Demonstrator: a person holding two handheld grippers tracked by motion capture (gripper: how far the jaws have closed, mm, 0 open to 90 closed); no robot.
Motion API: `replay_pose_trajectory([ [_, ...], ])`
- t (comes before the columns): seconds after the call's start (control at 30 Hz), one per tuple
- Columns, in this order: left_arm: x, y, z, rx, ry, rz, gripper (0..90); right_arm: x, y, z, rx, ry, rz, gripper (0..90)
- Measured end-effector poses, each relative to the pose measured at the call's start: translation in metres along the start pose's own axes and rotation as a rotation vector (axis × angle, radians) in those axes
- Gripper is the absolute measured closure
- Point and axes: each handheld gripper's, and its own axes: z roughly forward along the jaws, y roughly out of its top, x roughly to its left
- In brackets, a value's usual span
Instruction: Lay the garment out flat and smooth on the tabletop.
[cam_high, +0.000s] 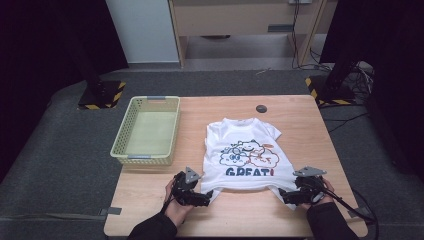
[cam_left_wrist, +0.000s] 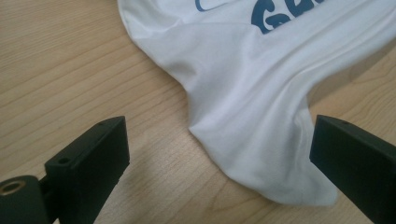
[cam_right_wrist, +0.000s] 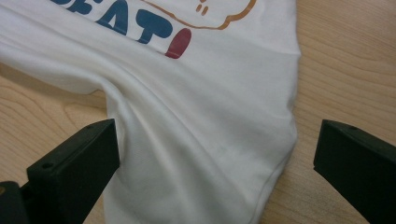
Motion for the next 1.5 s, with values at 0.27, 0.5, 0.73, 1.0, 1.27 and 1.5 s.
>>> replay_pose_trajectory([
  [0.27,-0.003,-0.003,0.007,0.057,0.019,0.044,4.3,0.001,-0.002,0.006,0.060,-0.027,-0.037,0.5],
  [0.5,-0.004,-0.007,0.002,0.073,0.000,0.078,3.7,0.002,-0.006,0.004,0.077,-0.022,-0.052,0.5],
  [0.73,-0.003,-0.011,-0.004,0.095,-0.029,0.099,3.6,-0.006,-0.015,-0.003,0.085,-0.008,-0.045,0.4],
  [1.0,-0.003,-0.014,-0.009,0.127,-0.077,0.140,3.6,-0.009,-0.024,-0.010,0.098,0.022,-0.047,0.4],
  [1.27,-0.003,-0.024,-0.020,0.148,-0.112,0.157,3.6,-0.010,-0.035,-0.020,0.115,0.053,-0.062,0.5],
  [1.5,-0.003,-0.024,-0.023,0.150,-0.099,0.163,3.6,-0.009,-0.039,-0.027,0.148,0.080,-0.062,0.5],
])
